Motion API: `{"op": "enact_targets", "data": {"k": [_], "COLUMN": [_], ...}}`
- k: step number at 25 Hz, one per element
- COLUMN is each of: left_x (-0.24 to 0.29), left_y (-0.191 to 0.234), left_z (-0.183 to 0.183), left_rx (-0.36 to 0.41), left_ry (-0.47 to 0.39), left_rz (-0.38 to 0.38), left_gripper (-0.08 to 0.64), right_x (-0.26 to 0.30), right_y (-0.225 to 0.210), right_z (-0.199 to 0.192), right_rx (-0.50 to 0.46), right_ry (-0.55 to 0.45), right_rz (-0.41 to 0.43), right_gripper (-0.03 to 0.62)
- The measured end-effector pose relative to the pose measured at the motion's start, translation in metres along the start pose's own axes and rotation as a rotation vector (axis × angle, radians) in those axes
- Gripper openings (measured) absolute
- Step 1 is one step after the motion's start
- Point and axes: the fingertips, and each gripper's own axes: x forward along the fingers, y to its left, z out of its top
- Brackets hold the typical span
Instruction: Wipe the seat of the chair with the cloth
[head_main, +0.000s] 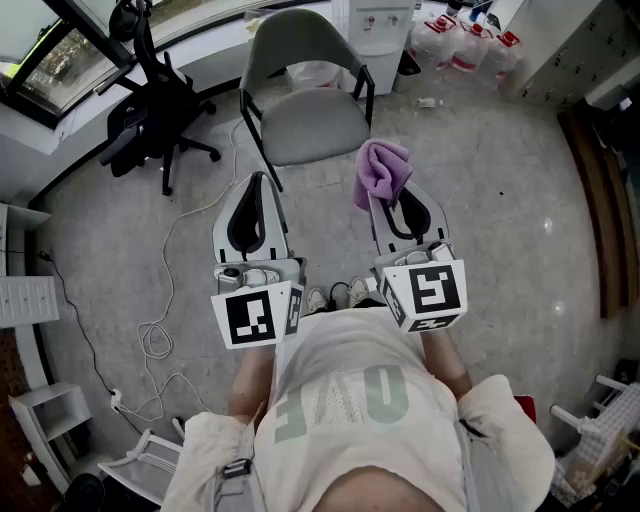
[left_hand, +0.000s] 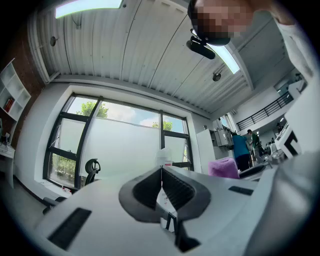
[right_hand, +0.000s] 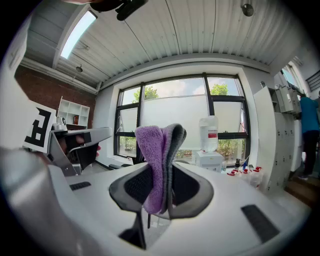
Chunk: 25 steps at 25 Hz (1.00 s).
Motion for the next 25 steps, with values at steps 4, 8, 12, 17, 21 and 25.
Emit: {"op": "enact_targets", "data": {"k": [4,8,12,17,21,25], "left_x": [0.006,0.011,0.017,0.021,0.024,0.036], "left_y": [-0.007,-0.018,-0.025,-0.03,-0.034,-0.023], "left_z": [-0.005,-0.01,-0.017,-0.026,-0.033,-0.045], "left_rx": [-0.003,0.002,0.011,0.017,0.02,0.018], "left_ry": [0.007,0.021,0.038,0.052,0.062,0.068], "left_rz": [0.008,0.009,0.028,0.062,0.071,0.09], "left_gripper": [0.012,0.012,0.012,0.014,0.014,0.012], "right_x": [0.0,0.003,0.006,0.011,0.017,0.034], "right_y": [-0.012,-0.024,-0.036,-0.055,-0.065,-0.065], "right_z": [-0.005,-0.013,-0.02,-0.032,-0.047,-0.051], "right_rx": [0.0,0.017,0.072,0.103,0.114,0.111], "right_ry": [0.008,0.033,0.037,0.05,0.089,0.088], "right_rz": [0.001,0.018,0.038,0.058,0.067,0.094], "right_gripper": [0.095,0.095,0.095,0.095,0.095,0.095]}}
